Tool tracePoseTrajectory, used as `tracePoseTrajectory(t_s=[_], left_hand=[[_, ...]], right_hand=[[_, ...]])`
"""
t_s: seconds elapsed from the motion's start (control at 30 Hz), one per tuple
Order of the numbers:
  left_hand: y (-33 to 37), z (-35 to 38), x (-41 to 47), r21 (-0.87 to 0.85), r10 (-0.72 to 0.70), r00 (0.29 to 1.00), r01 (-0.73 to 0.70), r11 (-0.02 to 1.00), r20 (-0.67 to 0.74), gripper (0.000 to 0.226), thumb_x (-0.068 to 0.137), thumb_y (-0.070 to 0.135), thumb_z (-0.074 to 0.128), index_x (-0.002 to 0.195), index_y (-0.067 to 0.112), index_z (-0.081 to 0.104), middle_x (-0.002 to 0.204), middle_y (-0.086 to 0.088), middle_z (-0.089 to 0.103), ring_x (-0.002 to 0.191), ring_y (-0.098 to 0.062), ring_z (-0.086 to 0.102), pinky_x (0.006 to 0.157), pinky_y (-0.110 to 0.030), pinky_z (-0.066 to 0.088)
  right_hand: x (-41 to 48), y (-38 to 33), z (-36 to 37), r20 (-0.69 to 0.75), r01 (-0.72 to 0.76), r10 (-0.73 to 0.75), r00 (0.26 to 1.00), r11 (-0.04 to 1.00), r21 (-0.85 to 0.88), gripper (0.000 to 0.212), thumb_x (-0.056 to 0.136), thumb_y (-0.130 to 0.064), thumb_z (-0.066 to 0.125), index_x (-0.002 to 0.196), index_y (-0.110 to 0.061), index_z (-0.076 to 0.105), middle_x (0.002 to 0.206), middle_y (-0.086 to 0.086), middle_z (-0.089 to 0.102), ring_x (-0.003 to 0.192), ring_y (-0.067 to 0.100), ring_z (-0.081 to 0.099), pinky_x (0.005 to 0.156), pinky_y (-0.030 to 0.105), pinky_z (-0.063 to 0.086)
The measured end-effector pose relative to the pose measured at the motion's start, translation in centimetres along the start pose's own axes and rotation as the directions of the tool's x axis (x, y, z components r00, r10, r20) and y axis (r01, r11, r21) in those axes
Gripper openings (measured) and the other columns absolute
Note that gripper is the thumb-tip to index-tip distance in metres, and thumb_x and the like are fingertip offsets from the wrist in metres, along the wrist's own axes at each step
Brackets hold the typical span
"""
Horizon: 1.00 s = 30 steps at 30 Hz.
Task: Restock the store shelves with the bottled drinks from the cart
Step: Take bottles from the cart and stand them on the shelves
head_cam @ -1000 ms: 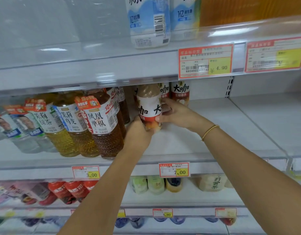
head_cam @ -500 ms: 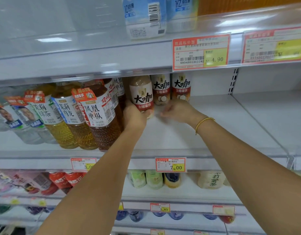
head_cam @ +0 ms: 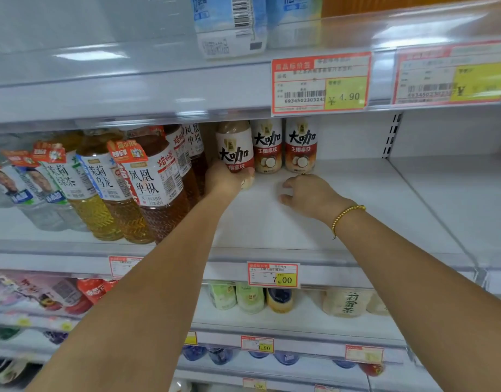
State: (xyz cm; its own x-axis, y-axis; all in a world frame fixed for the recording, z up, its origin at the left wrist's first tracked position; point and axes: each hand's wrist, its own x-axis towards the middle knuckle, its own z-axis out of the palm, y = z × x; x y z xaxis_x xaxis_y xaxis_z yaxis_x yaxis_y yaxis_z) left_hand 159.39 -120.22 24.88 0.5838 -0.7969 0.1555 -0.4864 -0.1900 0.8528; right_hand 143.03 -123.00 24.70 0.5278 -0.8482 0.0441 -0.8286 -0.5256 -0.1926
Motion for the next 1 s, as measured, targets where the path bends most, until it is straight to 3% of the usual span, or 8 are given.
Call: tracePoseTrajectory(t_s=[0.17, 0.47, 0.6, 0.7, 0.77, 0.83, 0.9, 1.0], left_hand=[[-0.2, -0.2, 0.6, 0.006, 0.038, 0.995, -0.038, 0.999, 0.088, 0.061, 0.08, 0.03, 0.071, 0.132, 0.008, 0.046, 0.132, -0.01, 0.055, 0.121, -0.026, 0.052, 0.094, -0.029, 0.041], [1.1, 0.4, -0.7, 0.126, -0.041, 0.999, 0.039, 0.991, 0.018, 0.055, 0.088, 0.026, 0.061, 0.133, 0.001, 0.042, 0.139, -0.015, 0.047, 0.128, -0.03, 0.045, 0.103, -0.032, 0.038], [1.2, 0.2, -1.3, 0.139, -0.085, 0.996, 0.083, 0.987, 0.011, 0.054, 0.089, 0.026, 0.059, 0.133, 0.001, 0.041, 0.139, -0.016, 0.046, 0.128, -0.031, 0.044, 0.105, -0.032, 0.037], [1.0, -0.1, -2.9, 0.153, -0.061, 0.998, 0.06, 0.986, 0.003, 0.05, 0.09, 0.028, 0.058, 0.128, -0.002, 0.047, 0.133, -0.02, 0.051, 0.124, -0.033, 0.048, 0.102, -0.033, 0.039], [1.4, -0.8, -5.6, 0.154, 0.065, 0.997, -0.06, 0.986, -0.03, 0.043, 0.091, 0.029, 0.056, 0.121, -0.001, 0.054, 0.123, -0.019, 0.059, 0.116, -0.032, 0.054, 0.091, -0.03, 0.042], [1.6, -2.0, -10.0, 0.183, 0.276, 0.952, -0.25, 0.951, -0.13, 0.037, 0.092, 0.032, 0.051, 0.113, 0.002, 0.059, 0.11, -0.015, 0.065, 0.103, -0.028, 0.06, 0.083, -0.028, 0.043], [0.7, -2.7, -15.0, 0.079, 0.438, 0.879, -0.431, 0.899, -0.189, 0.029, 0.092, 0.03, 0.048, 0.092, 0.006, 0.063, 0.083, -0.003, 0.064, 0.077, -0.013, 0.058, 0.073, -0.026, 0.044], [-3.4, -1.9, -23.3, -0.006, 0.469, 0.882, -0.47, 0.883, -0.04, 0.042, 0.094, 0.028, 0.045, 0.06, 0.004, 0.047, 0.053, -0.007, 0.043, 0.052, -0.012, 0.036, 0.054, -0.027, 0.031]], right_hand=[[-0.2, -0.1, 0.0, 0.01, -0.001, 0.0, 1.0, 1.0, 0.012, 0.048, 0.096, -0.036, 0.043, 0.137, -0.01, 0.043, 0.14, 0.011, 0.047, 0.129, 0.027, 0.041, 0.104, 0.033, 0.035], [-2.9, -0.3, -2.5, 0.197, -0.024, 0.007, 0.98, 0.996, 0.081, 0.054, 0.096, -0.033, 0.045, 0.142, -0.008, 0.036, 0.148, 0.011, 0.034, 0.134, 0.026, 0.035, 0.107, 0.029, 0.032], [-4.7, 1.0, -1.8, 0.175, -0.019, -0.013, 0.984, 0.984, 0.176, 0.058, 0.094, -0.037, 0.049, 0.144, -0.014, 0.032, 0.153, 0.004, 0.026, 0.141, 0.02, 0.024, 0.111, 0.025, 0.021], [-6.3, 1.2, -1.7, 0.088, -0.019, -0.001, 0.996, 0.974, 0.225, 0.053, 0.094, -0.036, 0.049, 0.14, -0.011, 0.041, 0.15, 0.004, 0.035, 0.138, 0.02, 0.031, 0.11, 0.025, 0.024], [-8.0, 1.0, -2.0, -0.074, -0.005, 0.028, 0.997, 0.954, 0.299, 0.043, 0.093, -0.032, 0.051, 0.128, -0.008, 0.055, 0.138, 0.007, 0.051, 0.126, 0.021, 0.047, 0.103, 0.025, 0.034], [-10.8, 0.6, -2.2, -0.304, 0.055, 0.069, 0.95, 0.924, 0.379, 0.029, 0.092, -0.027, 0.053, 0.099, -0.002, 0.068, 0.106, 0.011, 0.068, 0.098, 0.022, 0.062, 0.084, 0.026, 0.044], [-14.6, 0.3, -2.2, -0.488, 0.127, 0.1, 0.867, 0.903, 0.411, 0.03, 0.09, -0.026, 0.055, 0.074, -0.003, 0.062, 0.074, 0.007, 0.064, 0.07, 0.017, 0.057, 0.069, 0.027, 0.042], [-21.0, 0.2, -0.1, -0.507, 0.151, 0.112, 0.854, 0.88, 0.449, 0.029, 0.089, -0.026, 0.056, 0.064, -0.014, 0.048, 0.056, -0.009, 0.044, 0.056, 0.01, 0.04, 0.059, 0.023, 0.032]])
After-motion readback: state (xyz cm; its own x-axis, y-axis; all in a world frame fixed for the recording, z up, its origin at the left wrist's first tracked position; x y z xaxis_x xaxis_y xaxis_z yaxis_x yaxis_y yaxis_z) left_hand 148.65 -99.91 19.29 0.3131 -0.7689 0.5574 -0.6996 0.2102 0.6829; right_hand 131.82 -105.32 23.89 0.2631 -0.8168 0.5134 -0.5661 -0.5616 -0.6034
